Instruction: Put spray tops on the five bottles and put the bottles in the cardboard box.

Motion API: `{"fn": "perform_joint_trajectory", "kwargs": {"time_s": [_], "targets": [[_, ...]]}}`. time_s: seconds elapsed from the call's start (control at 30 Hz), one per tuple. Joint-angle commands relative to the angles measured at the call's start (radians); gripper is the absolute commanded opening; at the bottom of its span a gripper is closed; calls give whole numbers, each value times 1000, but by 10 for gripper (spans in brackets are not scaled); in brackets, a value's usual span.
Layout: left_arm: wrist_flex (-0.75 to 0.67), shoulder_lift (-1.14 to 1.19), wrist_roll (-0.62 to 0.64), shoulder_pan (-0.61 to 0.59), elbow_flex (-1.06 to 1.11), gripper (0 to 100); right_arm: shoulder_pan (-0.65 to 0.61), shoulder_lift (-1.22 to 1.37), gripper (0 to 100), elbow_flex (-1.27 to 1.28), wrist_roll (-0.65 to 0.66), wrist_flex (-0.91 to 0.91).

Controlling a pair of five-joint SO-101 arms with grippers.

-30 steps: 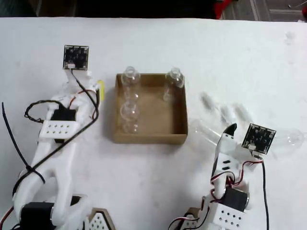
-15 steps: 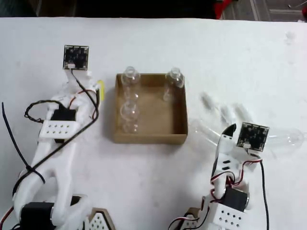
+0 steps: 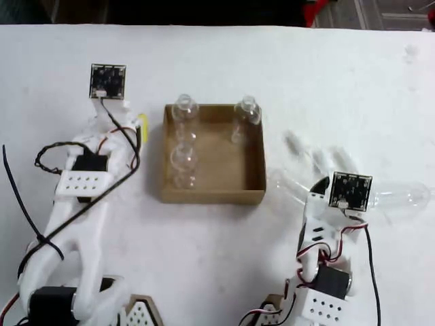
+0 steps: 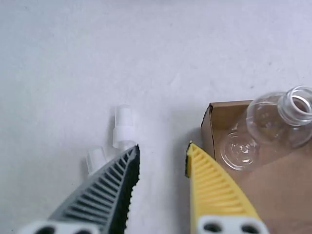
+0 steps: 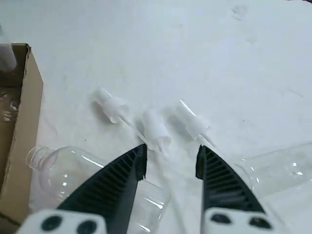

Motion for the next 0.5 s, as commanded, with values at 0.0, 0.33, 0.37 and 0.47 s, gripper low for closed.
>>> {"fn": "perform_joint_trajectory", "kwargs": {"time_s": [0.0,0.33,0.37,0.47], "targets": [[-25,-1,3,1,-6,154,-28,-2,145,9,12,8],[-25,-2,3,1,-6,154,-160,-8,145,9,18,104],[-25,-2,3,1,-6,154,-160,-8,145,9,15,102],[-25,-2,3,1,-8,154,-160,-8,145,9,12,101]]}}
